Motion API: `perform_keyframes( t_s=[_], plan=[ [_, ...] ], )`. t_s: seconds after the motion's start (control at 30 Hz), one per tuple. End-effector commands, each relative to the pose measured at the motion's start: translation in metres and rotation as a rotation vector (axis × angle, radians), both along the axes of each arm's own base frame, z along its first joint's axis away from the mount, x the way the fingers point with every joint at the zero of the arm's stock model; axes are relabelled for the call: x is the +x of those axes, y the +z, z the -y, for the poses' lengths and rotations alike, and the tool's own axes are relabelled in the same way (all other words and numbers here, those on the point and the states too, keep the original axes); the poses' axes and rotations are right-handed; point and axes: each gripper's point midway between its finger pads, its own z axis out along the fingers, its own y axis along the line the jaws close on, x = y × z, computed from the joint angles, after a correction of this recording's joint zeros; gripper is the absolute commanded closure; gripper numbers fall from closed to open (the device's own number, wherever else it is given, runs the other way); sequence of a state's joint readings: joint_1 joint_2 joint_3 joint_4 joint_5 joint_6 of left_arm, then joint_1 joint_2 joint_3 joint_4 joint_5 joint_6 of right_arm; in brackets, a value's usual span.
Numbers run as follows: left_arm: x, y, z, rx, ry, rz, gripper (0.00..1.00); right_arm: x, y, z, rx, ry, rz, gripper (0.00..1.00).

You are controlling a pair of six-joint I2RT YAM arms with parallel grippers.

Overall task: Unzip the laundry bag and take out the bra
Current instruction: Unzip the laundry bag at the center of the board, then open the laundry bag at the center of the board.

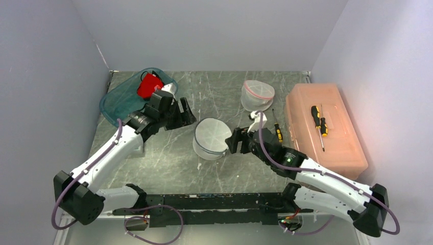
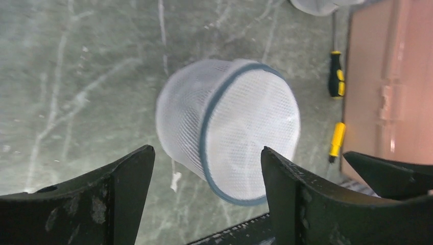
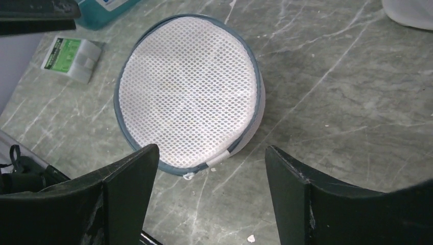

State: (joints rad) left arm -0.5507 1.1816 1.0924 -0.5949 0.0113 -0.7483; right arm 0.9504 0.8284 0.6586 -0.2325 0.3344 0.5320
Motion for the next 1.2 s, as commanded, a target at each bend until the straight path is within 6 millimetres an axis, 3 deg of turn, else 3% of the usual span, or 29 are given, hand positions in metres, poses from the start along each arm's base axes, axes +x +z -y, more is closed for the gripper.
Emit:
perform_keyframes(
  t_s=[0.0, 0.23, 0.53, 0.8, 0.9, 1.0, 1.17],
  plan=[
    [0.014, -0.018, -0.031, 0.152, 0.05, -0.032, 0.2, 0.009, 0.018, -0.037, 0.009, 0.13, 0.022, 0.23],
    [0.002, -0.027, -0.046, 0.062, 0.177, -0.039, 0.22, 0.013, 0.024, -0.091, -0.214, 0.25, 0.113, 0.3],
    [-0.014, -0.034, -0.064, 0.049, 0.25, -0.039, 0.21, 0.024, -0.001, -0.135, -0.377, 0.321, 0.087, 0.41],
    [-0.018, -0.039, -0.067, 0.051, 0.24, -0.043, 0.21, 0.032, -0.024, -0.146, -0.461, 0.309, 0.043, 0.52],
    [-0.019, -0.042, -0.067, 0.05, 0.236, -0.051, 0.21, 0.035, -0.028, -0.145, -0.468, 0.286, 0.039, 0.61],
    [-0.021, -0.044, -0.065, 0.044, 0.229, -0.057, 0.22, 0.035, -0.024, -0.142, -0.454, 0.259, 0.054, 0.74],
    [-0.018, -0.04, -0.063, 0.033, 0.218, -0.046, 0.21, 0.028, -0.014, -0.132, -0.425, 0.234, 0.083, 0.81]
  ],
)
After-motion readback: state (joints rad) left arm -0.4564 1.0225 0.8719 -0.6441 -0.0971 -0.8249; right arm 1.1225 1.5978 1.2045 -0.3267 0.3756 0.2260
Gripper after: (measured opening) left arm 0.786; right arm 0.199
